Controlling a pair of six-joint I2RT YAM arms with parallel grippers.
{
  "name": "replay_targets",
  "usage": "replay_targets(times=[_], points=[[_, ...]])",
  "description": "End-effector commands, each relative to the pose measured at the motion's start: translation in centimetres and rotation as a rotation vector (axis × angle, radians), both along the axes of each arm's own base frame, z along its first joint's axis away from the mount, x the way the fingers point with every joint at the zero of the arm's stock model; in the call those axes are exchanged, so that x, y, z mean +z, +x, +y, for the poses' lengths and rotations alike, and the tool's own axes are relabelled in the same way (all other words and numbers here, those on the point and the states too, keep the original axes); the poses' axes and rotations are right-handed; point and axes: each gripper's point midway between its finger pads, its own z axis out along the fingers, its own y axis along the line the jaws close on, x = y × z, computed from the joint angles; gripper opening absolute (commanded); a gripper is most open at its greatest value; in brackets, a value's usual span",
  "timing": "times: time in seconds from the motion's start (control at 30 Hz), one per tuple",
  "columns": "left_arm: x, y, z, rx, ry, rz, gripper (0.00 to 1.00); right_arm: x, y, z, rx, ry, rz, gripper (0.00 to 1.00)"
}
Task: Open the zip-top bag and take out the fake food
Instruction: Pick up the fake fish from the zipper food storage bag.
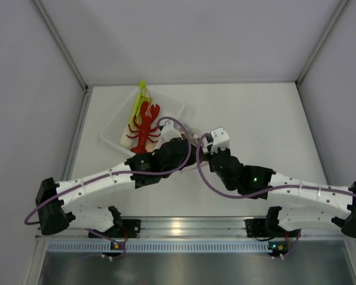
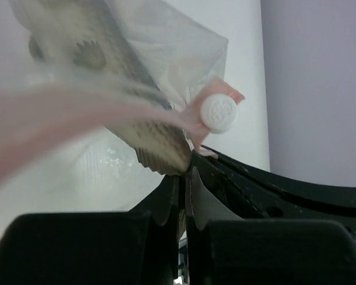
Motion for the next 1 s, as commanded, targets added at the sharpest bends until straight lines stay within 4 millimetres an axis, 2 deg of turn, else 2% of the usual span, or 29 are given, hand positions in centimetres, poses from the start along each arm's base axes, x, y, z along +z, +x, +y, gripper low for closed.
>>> replay_targets(times=[0.0, 0.23, 0.27, 0.33, 0.43, 0.63, 0.7, 0.8, 0.87, 0.97], points=[[3.8, -1.4, -1.3, -0.072, -0.152, 0.025, 0.00, 1.9, 1.4, 0.0, -0.068, 0.034, -0.072, 0.00], [3.0, -3.9, 0.1, -0.159, -0.165, 0.047, 0.00, 1.0, 3.2, -0.7, -0.098, -0.008, -0.053, 0.00], [3.7, -4.3, 0.7, -0.166, -0.187, 0.037, 0.00, 1.0, 3.5, -1.0, -0.107, -0.013, -0.054, 0.00], [3.0, -4.9, 1.3, -0.186, -0.180, 0.044, 0.00, 1.2, 3.8, -1.1, -0.108, -0.010, -0.055, 0.00], [3.4, -6.2, 1.9, -0.243, -0.201, 0.039, 0.00, 1.6, 4.4, -1.5, -0.105, -0.008, -0.067, 0.00], [5.4, -8.8, 2.1, -0.402, -0.224, -0.014, 0.00, 1.3, 5.9, -2.6, -0.129, -0.046, -0.037, 0.00], [6.6, -10.6, 1.5, -0.538, -0.227, -0.056, 0.00, 1.4, 6.6, -3.0, -0.146, -0.047, -0.029, 0.00], [8.5, -12.0, 1.4, -0.646, -0.240, -0.132, 0.00, 1.0, 7.3, -3.2, -0.154, -0.069, -0.012, 0.00], [9.9, -12.1, 2.0, -0.645, -0.250, -0.185, 0.00, 0.8, 7.6, -3.4, -0.166, -0.073, -0.002, 0.00], [12.1, -11.0, 3.6, -0.576, -0.235, -0.294, 0.00, 0.8, 7.8, -3.9, -0.189, -0.061, 0.015, 0.00]])
